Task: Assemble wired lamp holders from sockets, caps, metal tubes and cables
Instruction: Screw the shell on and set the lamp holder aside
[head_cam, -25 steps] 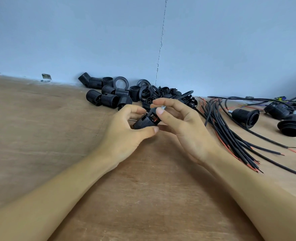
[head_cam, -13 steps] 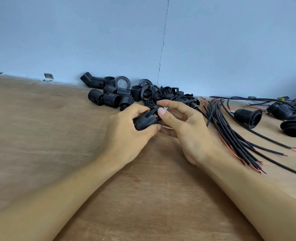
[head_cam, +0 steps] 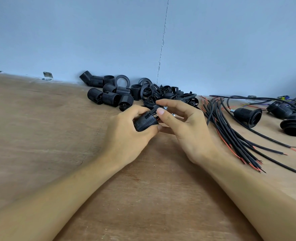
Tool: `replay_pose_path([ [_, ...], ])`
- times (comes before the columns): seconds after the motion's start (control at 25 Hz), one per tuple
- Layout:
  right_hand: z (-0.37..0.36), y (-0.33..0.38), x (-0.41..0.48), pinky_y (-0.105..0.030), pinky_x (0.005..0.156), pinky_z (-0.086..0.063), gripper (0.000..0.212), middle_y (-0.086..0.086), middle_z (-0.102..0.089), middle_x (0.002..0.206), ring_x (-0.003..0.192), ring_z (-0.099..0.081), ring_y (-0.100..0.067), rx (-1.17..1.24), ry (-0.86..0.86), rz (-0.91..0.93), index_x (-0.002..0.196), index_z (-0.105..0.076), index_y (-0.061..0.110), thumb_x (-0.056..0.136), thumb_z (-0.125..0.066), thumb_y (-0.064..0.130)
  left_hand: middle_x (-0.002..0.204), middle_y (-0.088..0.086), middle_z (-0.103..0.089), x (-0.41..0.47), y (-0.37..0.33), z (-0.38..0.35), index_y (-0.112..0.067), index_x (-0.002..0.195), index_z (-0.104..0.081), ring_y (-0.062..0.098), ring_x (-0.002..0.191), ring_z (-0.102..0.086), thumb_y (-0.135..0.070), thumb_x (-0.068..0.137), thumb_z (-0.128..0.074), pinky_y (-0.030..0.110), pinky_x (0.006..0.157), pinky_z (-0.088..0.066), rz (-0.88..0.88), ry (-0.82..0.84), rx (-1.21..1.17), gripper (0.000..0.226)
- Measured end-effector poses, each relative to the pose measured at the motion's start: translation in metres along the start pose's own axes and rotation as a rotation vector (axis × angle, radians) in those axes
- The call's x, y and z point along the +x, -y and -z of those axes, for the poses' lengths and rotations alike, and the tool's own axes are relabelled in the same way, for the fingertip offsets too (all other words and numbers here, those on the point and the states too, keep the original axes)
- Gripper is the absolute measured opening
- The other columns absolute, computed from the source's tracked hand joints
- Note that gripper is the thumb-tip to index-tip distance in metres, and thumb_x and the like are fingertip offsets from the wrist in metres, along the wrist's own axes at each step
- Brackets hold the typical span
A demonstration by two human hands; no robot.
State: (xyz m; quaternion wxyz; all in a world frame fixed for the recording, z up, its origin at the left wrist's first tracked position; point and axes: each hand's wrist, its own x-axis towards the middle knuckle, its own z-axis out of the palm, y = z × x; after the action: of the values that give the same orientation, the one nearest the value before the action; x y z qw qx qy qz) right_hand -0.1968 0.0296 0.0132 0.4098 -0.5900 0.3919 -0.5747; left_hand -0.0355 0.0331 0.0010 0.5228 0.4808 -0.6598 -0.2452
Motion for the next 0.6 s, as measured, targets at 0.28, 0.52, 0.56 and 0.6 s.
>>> replay_pose_path([
  [0.28,-0.0025,0.0028,-0.0022,-0.034,0.077,-0.061,0.017,0.005,-0.074,0.092,0.077,-0.071,-0.014,-0.117,0.032,0.035,0.105,-0.077,0.028,0.088,-0.075,0.023,0.088,-0.022,-0.076,-0.0003,0.0001,0.0017,-0.033,0.099,-0.075,-0.002,0.086,-0.071,-0.030,0.077,-0.087,0.026,0.079,-0.056,0.033,0.044,-0.038,0.025],
  [0.52,0.0005,0.0019,-0.0018,-0.036,0.085,-0.060,0.020,0.009,-0.075,0.095,0.088,-0.073,-0.013,-0.259,0.039,0.107,0.116,-0.073,0.029,0.097,-0.066,0.028,0.092,-0.020,-0.076,0.0005,0.0012,0.0031,-0.029,0.106,-0.074,-0.002,0.089,-0.071,-0.033,0.084,-0.082,0.027,0.082,-0.057,0.036,0.073,-0.070,0.024],
  [0.56,0.0024,0.0019,-0.0016,-0.036,0.087,-0.059,0.023,0.009,-0.075,0.101,0.094,-0.072,-0.012,-0.318,0.046,0.135,0.120,-0.072,0.027,0.099,-0.062,0.027,0.091,-0.019,-0.077,0.0009,0.0013,0.0033,-0.029,0.107,-0.074,-0.001,0.087,-0.072,-0.032,0.086,-0.081,0.030,0.082,-0.059,0.046,0.090,-0.082,0.022],
  [0.6,0.0047,0.0025,-0.0015,-0.036,0.090,-0.057,0.026,0.008,-0.074,0.106,0.099,-0.071,-0.012,-0.376,0.062,0.162,0.124,-0.070,0.026,0.100,-0.059,0.025,0.089,-0.017,-0.077,0.0014,0.0016,0.0032,-0.030,0.106,-0.075,0.001,0.085,-0.072,-0.031,0.087,-0.080,0.035,0.082,-0.060,0.057,0.105,-0.096,0.020],
])
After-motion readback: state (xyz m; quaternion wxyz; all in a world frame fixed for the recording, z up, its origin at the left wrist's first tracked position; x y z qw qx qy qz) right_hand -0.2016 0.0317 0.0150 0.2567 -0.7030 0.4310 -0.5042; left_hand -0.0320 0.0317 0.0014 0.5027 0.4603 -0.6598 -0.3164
